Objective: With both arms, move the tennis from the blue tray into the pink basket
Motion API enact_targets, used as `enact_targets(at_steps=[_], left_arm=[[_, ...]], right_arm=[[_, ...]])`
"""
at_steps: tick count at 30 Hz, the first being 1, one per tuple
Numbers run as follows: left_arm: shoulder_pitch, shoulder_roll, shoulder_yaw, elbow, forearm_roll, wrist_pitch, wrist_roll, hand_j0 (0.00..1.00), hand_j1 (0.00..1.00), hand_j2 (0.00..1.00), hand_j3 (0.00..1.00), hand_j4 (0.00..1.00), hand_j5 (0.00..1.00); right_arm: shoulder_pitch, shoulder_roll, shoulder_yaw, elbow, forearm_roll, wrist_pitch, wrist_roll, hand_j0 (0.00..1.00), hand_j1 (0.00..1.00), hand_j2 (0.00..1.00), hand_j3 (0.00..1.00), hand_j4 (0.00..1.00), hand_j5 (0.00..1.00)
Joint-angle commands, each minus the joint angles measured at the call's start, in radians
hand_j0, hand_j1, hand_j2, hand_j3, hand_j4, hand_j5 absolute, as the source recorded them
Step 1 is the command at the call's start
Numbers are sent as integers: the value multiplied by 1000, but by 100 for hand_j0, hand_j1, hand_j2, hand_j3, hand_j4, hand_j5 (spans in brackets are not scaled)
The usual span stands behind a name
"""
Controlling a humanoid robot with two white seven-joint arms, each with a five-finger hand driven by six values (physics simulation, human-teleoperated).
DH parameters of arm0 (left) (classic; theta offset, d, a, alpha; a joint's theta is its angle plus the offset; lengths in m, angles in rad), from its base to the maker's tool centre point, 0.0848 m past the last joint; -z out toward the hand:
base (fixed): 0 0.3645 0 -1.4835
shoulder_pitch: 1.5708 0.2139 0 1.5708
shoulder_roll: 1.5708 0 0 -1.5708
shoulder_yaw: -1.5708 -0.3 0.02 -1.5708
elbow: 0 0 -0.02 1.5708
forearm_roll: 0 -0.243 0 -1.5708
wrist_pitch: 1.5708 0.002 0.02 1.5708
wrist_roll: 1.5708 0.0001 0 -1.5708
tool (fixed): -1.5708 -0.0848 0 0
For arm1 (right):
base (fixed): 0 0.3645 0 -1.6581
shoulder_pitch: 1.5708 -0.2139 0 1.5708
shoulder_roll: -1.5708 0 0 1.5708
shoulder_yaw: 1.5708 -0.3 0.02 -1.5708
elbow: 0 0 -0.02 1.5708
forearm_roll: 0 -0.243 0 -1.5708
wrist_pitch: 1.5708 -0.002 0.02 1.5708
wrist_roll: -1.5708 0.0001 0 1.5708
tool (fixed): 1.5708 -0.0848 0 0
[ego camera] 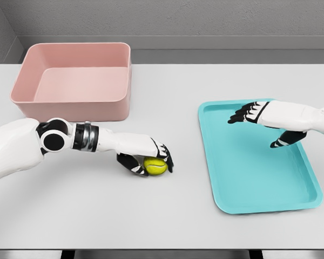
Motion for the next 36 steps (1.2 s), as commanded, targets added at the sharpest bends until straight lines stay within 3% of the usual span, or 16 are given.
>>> enact_targets(at_steps=[1,6,12,18,21,27,36], left_arm=[[0,0,-2,1,-1,0,-1,62,62,62,62,62,62],[0,12,18,-2,-3,0,7,60,60,60,60,60,60],[3,17,92,-3,-3,0,8,60,60,60,60,60,60],[2,35,147,-5,-1,0,8,60,60,60,60,60,60],[-3,55,189,-6,-1,0,10,60,60,60,60,60,60],[-21,61,222,-5,6,0,10,60,60,60,60,60,60],[-41,78,270,3,37,0,19,60,60,60,60,60,60]], right_arm=[[0,2,-2,0,-8,2,0,100,100,100,100,100,100],[0,3,-4,0,-8,2,-1,100,100,100,100,100,100],[0,3,-12,17,-22,2,-3,100,100,100,100,100,100],[5,62,-28,37,-23,2,-4,100,100,100,100,100,100],[66,65,-79,25,-46,2,-4,100,100,100,100,100,100],[112,92,-116,5,-43,2,16,100,100,100,100,100,100],[135,81,-127,5,-42,2,29,100,100,100,100,100,100]])
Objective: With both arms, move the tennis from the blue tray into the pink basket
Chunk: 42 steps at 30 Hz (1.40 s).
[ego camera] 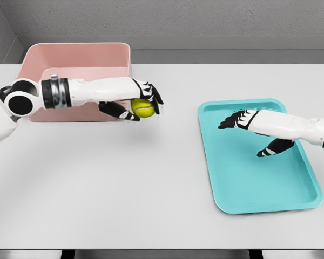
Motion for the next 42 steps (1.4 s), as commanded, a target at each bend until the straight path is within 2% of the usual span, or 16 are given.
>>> enact_targets(at_steps=[1,16,18,31,35,42], left_arm=[[-2,8,10,20,21,2,5,60,60,60,60,60,60],[-26,6,55,208,15,2,36,60,60,60,60,60,60],[-25,6,86,220,11,2,40,60,60,60,60,60,60],[-28,-21,95,490,-5,2,48,60,60,60,60,60,60],[-28,-31,96,527,-5,2,48,60,60,60,60,60,60],[-28,-101,102,632,-5,2,46,60,60,60,60,60,60]], right_arm=[[5,-6,-24,0,-6,3,6,100,100,100,100,100,100],[17,3,-38,0,-1,3,26,100,100,100,100,100,100],[17,2,-38,0,-1,3,26,100,100,100,100,100,100],[20,2,-38,2,-1,3,26,100,100,100,100,100,100],[20,2,-38,2,-1,3,26,100,100,100,100,100,100],[20,2,-40,3,-1,3,26,100,100,100,100,100,100]])
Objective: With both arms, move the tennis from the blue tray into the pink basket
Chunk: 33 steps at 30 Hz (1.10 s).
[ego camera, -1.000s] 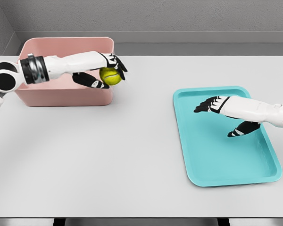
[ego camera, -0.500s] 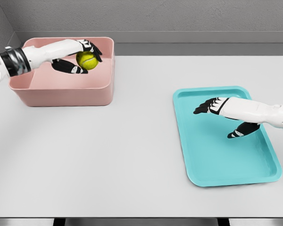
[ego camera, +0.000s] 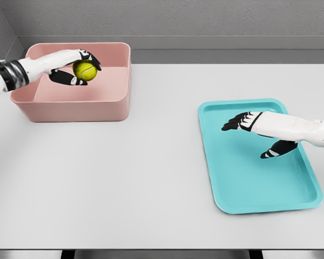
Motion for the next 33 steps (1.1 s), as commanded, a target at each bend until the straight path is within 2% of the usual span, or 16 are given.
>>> enact_targets(at_steps=[1,2,3,4,7,9,14,19,21,26,28,33], left_arm=[[0,-21,7,33,5,2,0,60,60,60,60,60,60],[0,-21,7,33,6,2,0,65,65,65,65,65,65],[0,-21,7,33,6,2,1,88,88,88,88,88,88],[0,-21,10,33,6,2,0,100,100,100,100,100,100],[0,-19,33,33,-7,2,1,100,100,100,100,100,100],[3,-13,77,30,-9,2,1,100,100,100,100,100,100],[12,-3,102,10,-4,2,1,100,100,100,100,100,100],[41,89,99,-168,12,2,0,100,100,100,100,100,100],[67,134,101,-249,51,2,0,100,100,100,100,100,100],[87,194,99,-357,98,2,0,100,100,100,100,100,100],[109,214,99,-389,111,2,0,100,100,100,100,100,100],[187,297,99,-544,108,2,0,100,100,100,100,100,100]], right_arm=[[0,-2,-1,0,-7,2,0,100,100,100,100,100,100],[0,-2,-1,0,-7,2,0,100,100,100,100,100,100],[0,-2,-1,0,-7,2,0,100,100,100,100,100,100],[0,-2,-1,0,-7,2,0,100,100,100,100,100,100],[0,-2,-1,2,-7,2,0,100,100,100,100,100,100],[0,0,-1,2,-7,2,0,100,100,100,100,100,100],[0,0,-1,3,-7,2,0,100,100,100,100,100,100],[0,0,-1,3,-7,2,0,100,100,100,100,100,100],[0,0,-1,5,-7,2,0,100,100,100,100,100,100],[0,1,-1,5,-7,2,0,100,100,100,100,100,100],[0,1,-1,6,-7,2,0,100,100,100,100,100,100],[0,3,-1,12,-7,2,0,100,100,100,100,100,100]])
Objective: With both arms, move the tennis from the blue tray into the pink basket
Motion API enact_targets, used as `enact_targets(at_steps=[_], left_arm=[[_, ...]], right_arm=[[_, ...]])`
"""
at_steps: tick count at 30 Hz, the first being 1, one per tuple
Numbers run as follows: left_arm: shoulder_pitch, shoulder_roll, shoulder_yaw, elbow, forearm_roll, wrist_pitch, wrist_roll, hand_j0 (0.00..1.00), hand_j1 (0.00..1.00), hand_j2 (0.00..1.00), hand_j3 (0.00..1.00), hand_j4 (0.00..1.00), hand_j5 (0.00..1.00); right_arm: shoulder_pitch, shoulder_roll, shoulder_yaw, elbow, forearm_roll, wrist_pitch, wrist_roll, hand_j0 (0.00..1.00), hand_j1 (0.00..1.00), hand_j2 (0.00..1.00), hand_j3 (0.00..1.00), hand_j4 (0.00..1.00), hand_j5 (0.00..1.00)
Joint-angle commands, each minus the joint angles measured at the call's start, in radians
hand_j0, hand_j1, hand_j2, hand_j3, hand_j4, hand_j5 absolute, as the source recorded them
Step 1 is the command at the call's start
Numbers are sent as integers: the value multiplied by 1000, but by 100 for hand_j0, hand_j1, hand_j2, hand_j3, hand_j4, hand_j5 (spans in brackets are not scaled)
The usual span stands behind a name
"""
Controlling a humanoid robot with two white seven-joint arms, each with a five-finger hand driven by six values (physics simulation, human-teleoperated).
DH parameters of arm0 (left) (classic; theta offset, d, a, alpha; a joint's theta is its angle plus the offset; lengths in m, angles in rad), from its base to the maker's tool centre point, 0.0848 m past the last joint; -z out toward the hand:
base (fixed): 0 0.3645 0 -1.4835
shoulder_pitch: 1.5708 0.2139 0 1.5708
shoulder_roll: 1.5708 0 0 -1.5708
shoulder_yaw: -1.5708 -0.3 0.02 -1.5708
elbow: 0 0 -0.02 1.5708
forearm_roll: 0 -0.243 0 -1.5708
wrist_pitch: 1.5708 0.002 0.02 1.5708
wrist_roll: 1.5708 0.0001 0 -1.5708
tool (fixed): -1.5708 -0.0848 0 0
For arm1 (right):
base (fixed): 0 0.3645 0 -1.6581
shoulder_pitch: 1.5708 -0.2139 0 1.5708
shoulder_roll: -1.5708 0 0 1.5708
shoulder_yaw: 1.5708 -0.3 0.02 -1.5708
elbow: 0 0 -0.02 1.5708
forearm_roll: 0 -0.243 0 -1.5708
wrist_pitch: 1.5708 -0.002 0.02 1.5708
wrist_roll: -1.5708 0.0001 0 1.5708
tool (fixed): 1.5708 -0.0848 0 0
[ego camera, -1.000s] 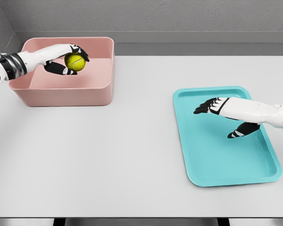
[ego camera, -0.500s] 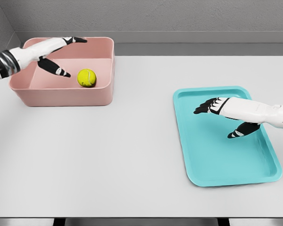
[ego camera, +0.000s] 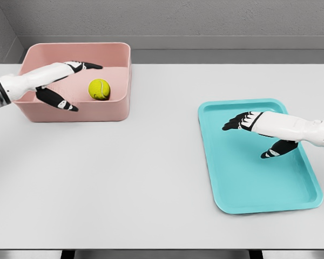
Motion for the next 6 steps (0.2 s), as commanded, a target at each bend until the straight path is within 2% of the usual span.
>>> enact_targets(at_steps=[1,3,5,6], left_arm=[[3,46,3,-95,9,2,1,100,100,100,100,100,100],[8,65,6,-137,9,2,2,100,100,100,100,100,100],[12,76,5,-141,9,2,2,100,100,100,100,100,100],[54,103,22,-146,8,2,2,100,100,100,100,100,100]], right_arm=[[0,-2,0,1,-7,2,0,100,100,100,100,100,100],[0,-2,0,3,-7,2,0,100,100,100,100,100,100],[0,0,0,3,-7,2,0,100,100,100,100,100,100],[0,-2,0,3,-7,2,0,100,100,100,100,100,100]])
